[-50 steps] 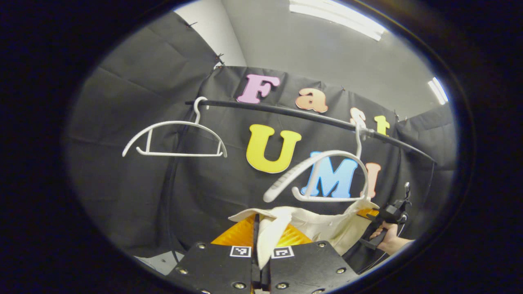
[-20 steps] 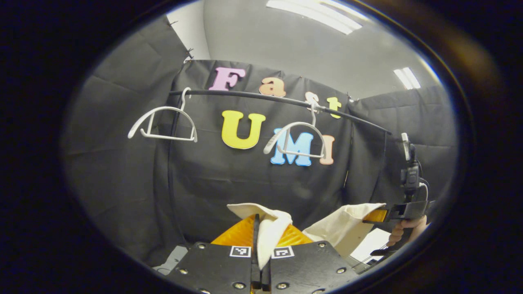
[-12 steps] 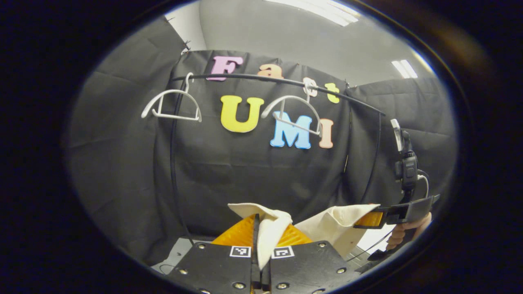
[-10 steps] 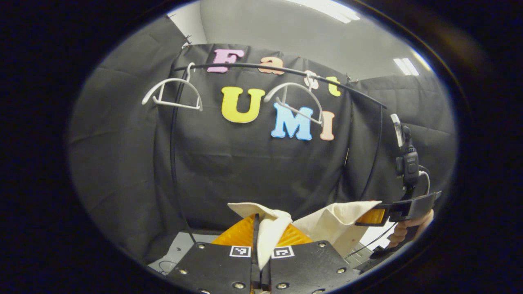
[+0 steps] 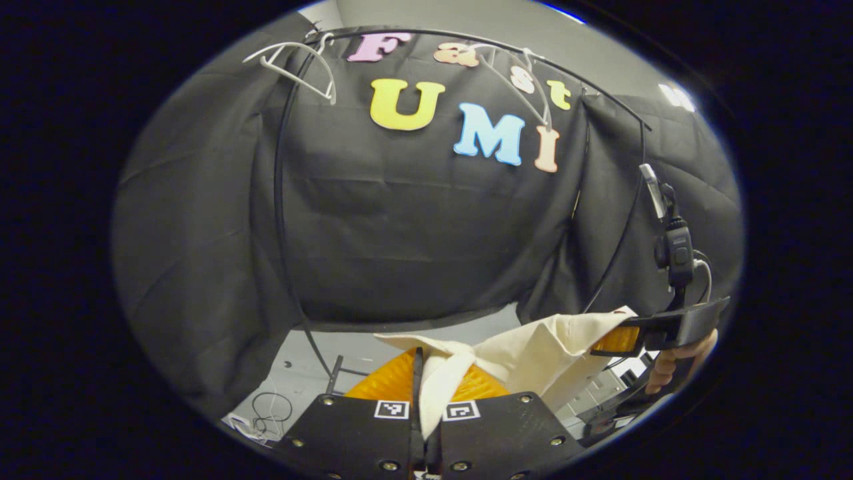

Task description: Grasp the clothes on the hanger with both hands and then place them into the laundry hamper below.

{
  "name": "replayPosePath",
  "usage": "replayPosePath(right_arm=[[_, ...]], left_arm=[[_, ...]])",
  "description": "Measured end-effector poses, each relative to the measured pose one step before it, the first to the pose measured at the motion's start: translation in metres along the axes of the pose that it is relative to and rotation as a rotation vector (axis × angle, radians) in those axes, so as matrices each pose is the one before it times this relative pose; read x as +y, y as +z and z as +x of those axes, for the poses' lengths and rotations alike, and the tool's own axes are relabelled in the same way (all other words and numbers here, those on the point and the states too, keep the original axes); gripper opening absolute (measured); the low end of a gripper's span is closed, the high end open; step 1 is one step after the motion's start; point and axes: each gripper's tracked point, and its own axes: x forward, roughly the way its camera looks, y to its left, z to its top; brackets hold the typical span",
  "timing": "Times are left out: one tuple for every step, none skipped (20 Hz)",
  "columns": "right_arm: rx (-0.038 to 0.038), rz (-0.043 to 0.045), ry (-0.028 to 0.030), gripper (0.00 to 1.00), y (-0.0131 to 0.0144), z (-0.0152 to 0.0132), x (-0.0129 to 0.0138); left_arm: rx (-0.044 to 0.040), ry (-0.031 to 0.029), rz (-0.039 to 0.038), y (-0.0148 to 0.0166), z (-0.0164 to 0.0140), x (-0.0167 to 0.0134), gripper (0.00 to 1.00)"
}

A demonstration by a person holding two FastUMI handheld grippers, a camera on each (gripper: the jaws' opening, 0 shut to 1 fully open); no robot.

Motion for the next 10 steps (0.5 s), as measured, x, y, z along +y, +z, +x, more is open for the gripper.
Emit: replayPosePath(right_arm=[[0.02038, 0.00386, -0.00828, 0.08, -0.0095, 0.00348, -0.00183], [0.01982, 0.00412, -0.0108, 0.09, -0.00667, 0.00524, -0.00275], [0.01771, 0.00384, -0.00525, 0.09, -0.00588, 0.00394, -0.00197], [0.0239, 0.00192, 0.0027, 0.09, -0.00703, 0.00468, 0.00011], [0.02299, -0.00652, -0.00685, 0.09, -0.00835, 0.00724, -0.00175], [0.01607, -0.01106, -0.00785, 0.09, -0.00407, 0.00558, -0.00273], [0.01008, -0.01273, -0.00847, 0.09, -0.00322, 0.00606, -0.00253], [0.01386, -0.01042, -0.00786, 0.09, -0.00258, 0.00501, -0.00217], [0.00984, -0.00524, -0.00457, 0.09, -0.00404, 0.00288, -0.00124], [0.01216, -0.00357, -0.00432, 0.09, -0.00269, 0.00392, -0.00179]], left_arm=[[0.01834, 0.00105, 0.0085, -0.00963, 0.00433, 0.00182, 0.04], [0.02151, 0.00041, 0.00622, -0.01, 0.0034, 0.00175, 0.03], [0.01819, 0.00197, 0.00359, -0.00955, 0.00171, 0.00164, 0.03], [0.01661, -0.00039, 0.00017, -0.00634, 0.00301, 0.0018, 0.03], [0.01822, -0.00169, -0.00233, -0.00586, 0.00502, 0.0022, 0.03], [0.02109, 0.0012, -0.00223, -0.00714, 0.00668, 0.00372, 0.02], [0.02374, 0.00345, -0.00103, -0.00685, -0.00026, -0.00184, 0.03], [0.02081, 0.00929, -0.00273, -0.00365, 0.00298, 0.00157, 0.04], [0.01769, 0.00416, -0.00648, -0.00402, 0.00278, 0.00024, 0.03], [0.01494, 0.00518, -0.00837, -0.00275, 0.00525, 0.00047, 0.04]])
